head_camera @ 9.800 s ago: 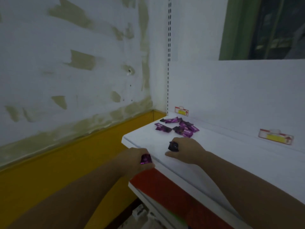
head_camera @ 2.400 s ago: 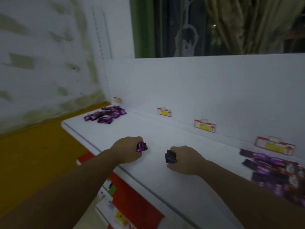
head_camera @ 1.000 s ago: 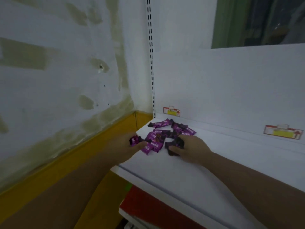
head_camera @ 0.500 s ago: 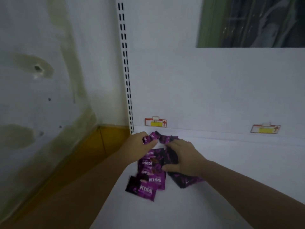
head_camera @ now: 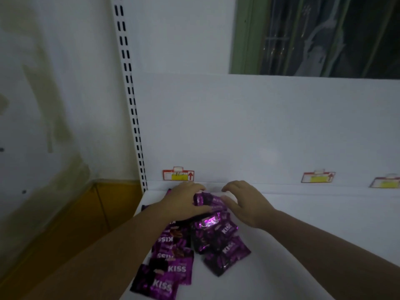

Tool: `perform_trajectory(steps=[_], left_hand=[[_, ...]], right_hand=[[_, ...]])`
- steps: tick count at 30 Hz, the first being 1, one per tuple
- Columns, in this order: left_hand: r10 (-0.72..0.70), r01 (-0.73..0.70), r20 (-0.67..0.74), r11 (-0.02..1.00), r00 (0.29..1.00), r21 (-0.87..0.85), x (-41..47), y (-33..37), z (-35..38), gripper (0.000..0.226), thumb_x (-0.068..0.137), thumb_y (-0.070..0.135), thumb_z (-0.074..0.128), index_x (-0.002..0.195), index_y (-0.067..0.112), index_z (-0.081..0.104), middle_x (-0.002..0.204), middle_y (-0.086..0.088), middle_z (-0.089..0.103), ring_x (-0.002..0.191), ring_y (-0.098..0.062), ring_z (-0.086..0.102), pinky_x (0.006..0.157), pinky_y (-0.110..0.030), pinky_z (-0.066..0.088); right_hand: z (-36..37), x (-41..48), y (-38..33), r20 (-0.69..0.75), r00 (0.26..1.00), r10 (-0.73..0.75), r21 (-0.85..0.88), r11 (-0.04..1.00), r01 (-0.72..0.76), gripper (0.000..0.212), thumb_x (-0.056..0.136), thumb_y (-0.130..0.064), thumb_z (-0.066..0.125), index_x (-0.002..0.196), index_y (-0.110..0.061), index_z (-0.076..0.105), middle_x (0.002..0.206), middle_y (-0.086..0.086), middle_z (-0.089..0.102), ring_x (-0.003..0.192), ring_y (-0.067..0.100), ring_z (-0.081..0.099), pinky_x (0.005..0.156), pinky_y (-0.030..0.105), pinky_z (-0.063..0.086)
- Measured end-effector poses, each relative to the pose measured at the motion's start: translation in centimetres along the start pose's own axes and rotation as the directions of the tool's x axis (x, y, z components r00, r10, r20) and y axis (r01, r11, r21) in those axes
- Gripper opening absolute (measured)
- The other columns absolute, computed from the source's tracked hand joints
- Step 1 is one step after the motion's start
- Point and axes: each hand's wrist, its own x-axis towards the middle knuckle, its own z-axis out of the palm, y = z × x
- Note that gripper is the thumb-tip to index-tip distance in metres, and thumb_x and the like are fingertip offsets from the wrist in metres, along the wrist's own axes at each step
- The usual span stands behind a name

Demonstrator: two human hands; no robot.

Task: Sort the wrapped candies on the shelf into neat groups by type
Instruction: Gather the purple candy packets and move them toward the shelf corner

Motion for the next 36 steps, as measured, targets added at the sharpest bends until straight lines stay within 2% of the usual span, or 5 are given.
perform_trajectory(steps=[2,6,15,23,36], left_hand=[[-0.026,0.026,-0.005,1.000,1.000,-0.012,-0.3,0.0,-0.2,0.069,0.072,0.071,0.052,0.129,0.032,0.045,0.129,0.007,0.048,0.115,-0.011,0.042,0.097,-0.032,0.037],[-0.016,0.016,-0.020,0.999,1.000,-0.034,-0.7,0.7,-1.0,0.058,0.084,0.061,0.047,0.134,0.032,0.042,0.140,0.004,0.043,0.125,-0.013,0.038,0.103,-0.032,0.030],[0.225,-0.232,0.078,0.968,0.971,0.092,0.6,6.0,-0.9,0.053,0.094,0.051,0.038,0.142,0.029,0.034,0.152,0.003,0.028,0.140,-0.013,0.020,0.112,-0.029,0.013],[0.366,-0.381,0.110,0.905,0.924,0.189,1.1,16.2,2.6,0.053,0.094,0.053,0.033,0.142,0.030,0.032,0.151,0.005,0.028,0.139,-0.013,0.021,0.114,-0.034,0.013],[0.418,-0.433,0.113,0.874,0.901,0.222,-0.2,38.4,8.3,0.053,0.093,0.054,0.034,0.141,0.031,0.032,0.152,0.004,0.027,0.140,-0.014,0.020,0.115,-0.035,0.015]], right_hand=[[-0.2,-0.2,0.9,0.049,0.997,0.059,-0.057,0.997,-0.056,0.043,0.095,-0.048,0.037,0.125,-0.021,0.052,0.130,-0.003,0.052,0.120,0.015,0.043,0.102,0.030,0.033],[-0.6,-1.5,1.8,0.073,0.985,0.156,-0.143,0.979,-0.145,0.049,0.095,-0.050,0.037,0.132,-0.020,0.046,0.138,0.001,0.046,0.126,0.018,0.040,0.104,0.031,0.031],[-3.1,-9.7,0.3,0.036,0.990,0.133,-0.314,0.942,-0.115,0.051,0.095,-0.048,0.038,0.139,-0.023,0.040,0.146,0.005,0.038,0.135,0.020,0.033,0.111,0.032,0.022],[-6.7,-18.8,2.0,0.056,0.961,0.272,-0.313,0.919,-0.241,0.061,0.089,-0.061,0.036,0.142,-0.031,0.030,0.153,-0.001,0.025,0.140,0.018,0.021,0.115,0.036,0.018],[-18.0,-38.9,11.9,-0.050,0.927,0.372,-0.359,0.859,-0.365,0.067,0.088,-0.060,0.043,0.144,-0.026,0.029,0.153,0.004,0.024,0.140,0.017,0.020,0.113,0.032,0.014]])
